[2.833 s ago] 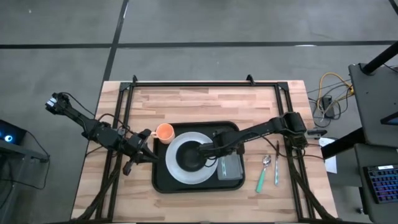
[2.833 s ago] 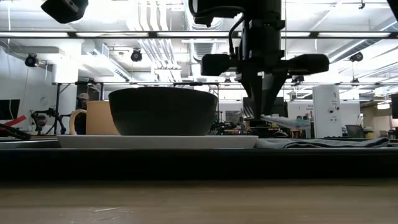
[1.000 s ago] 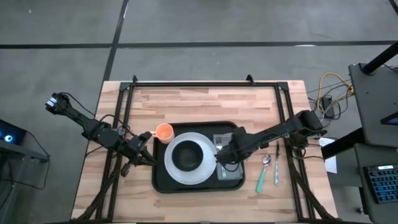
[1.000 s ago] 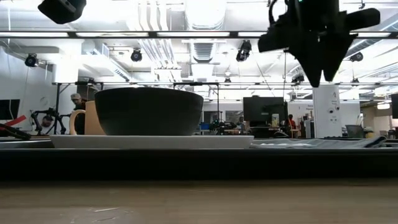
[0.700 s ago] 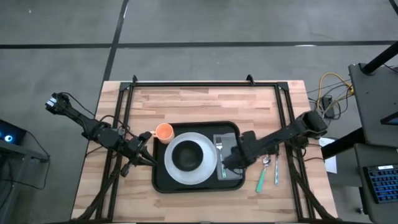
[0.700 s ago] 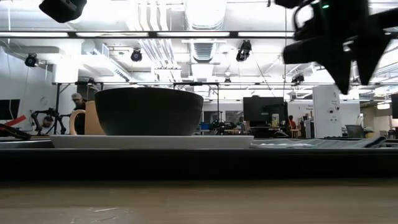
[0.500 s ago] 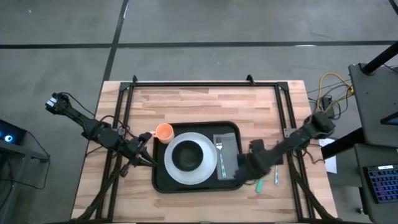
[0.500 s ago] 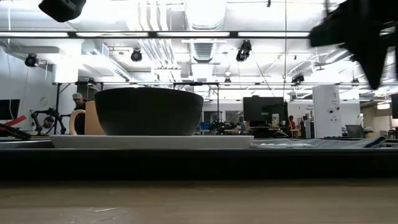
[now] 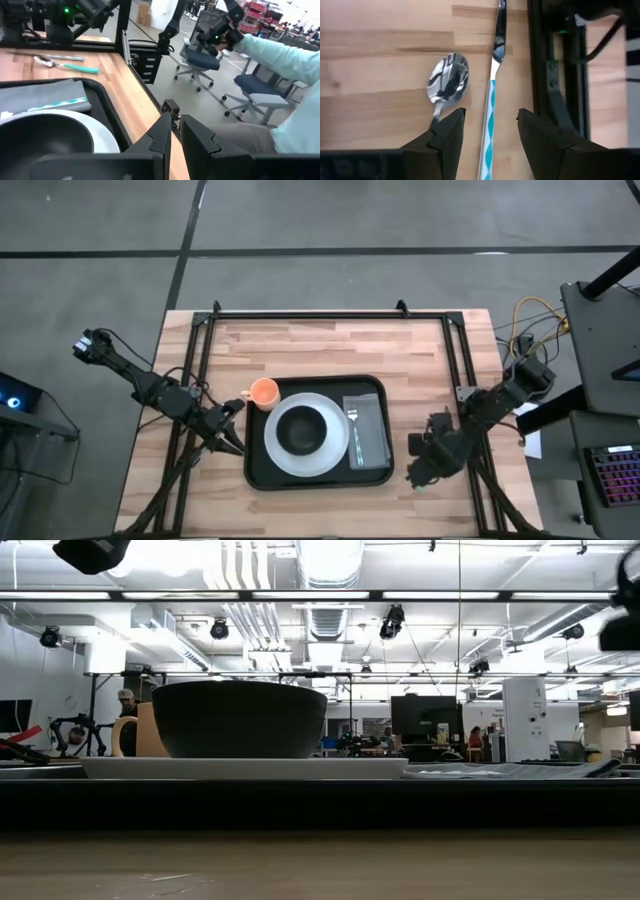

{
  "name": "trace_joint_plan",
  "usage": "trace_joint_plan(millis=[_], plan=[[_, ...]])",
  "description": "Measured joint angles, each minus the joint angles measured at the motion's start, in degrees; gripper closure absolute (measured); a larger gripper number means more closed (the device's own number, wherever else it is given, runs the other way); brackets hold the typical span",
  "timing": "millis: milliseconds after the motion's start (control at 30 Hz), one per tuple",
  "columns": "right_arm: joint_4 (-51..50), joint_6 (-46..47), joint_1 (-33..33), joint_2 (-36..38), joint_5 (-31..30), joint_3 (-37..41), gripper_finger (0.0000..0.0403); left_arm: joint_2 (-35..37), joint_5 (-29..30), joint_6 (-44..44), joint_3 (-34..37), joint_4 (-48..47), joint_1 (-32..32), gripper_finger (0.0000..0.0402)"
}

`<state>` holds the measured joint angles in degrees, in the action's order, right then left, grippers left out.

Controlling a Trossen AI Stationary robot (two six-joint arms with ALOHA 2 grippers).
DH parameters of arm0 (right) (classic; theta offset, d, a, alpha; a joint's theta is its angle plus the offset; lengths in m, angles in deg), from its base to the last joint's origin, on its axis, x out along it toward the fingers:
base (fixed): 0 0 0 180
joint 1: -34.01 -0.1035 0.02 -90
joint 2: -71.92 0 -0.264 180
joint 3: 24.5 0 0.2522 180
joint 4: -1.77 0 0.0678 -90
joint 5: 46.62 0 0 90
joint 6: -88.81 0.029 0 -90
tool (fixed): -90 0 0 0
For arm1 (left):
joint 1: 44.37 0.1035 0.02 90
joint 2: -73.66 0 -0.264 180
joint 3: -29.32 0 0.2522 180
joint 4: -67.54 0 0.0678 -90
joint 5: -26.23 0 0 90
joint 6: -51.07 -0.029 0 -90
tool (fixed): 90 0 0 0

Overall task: Set up tray
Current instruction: Put the green knife on the gray napkin

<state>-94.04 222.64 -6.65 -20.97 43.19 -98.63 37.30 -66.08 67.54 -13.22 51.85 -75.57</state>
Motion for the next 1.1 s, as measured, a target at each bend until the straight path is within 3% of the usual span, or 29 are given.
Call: trace_joint_plan(millis=[200, 333, 900, 1100], plan=[[12.39, 0.98, -1.54, 1.8, -1.57, 9.86, 0.0227, 0.0, 0.0, 0.56, 0.0, 0.0, 0.0, 0.0378], [13.54, 2.01, -2.75, 1.8, -0.84, 14.1, 0.0227, 0.0, -0.13, 0.59, 0.0, 0.03, 0.0, 0.0378], [21.28, 3.39, -4.29, 2.26, 1.55, 21.37, 0.0228, 0.0, -0.33, 1.66, 0.09, -0.02, 0.0, 0.0378], [21.99, 2.45, -4.2, 2.58, 1.63, 21.24, 0.0257, 0.0, -0.35, 1.66, 0.09, -0.02, 0.0, 0.0378]])
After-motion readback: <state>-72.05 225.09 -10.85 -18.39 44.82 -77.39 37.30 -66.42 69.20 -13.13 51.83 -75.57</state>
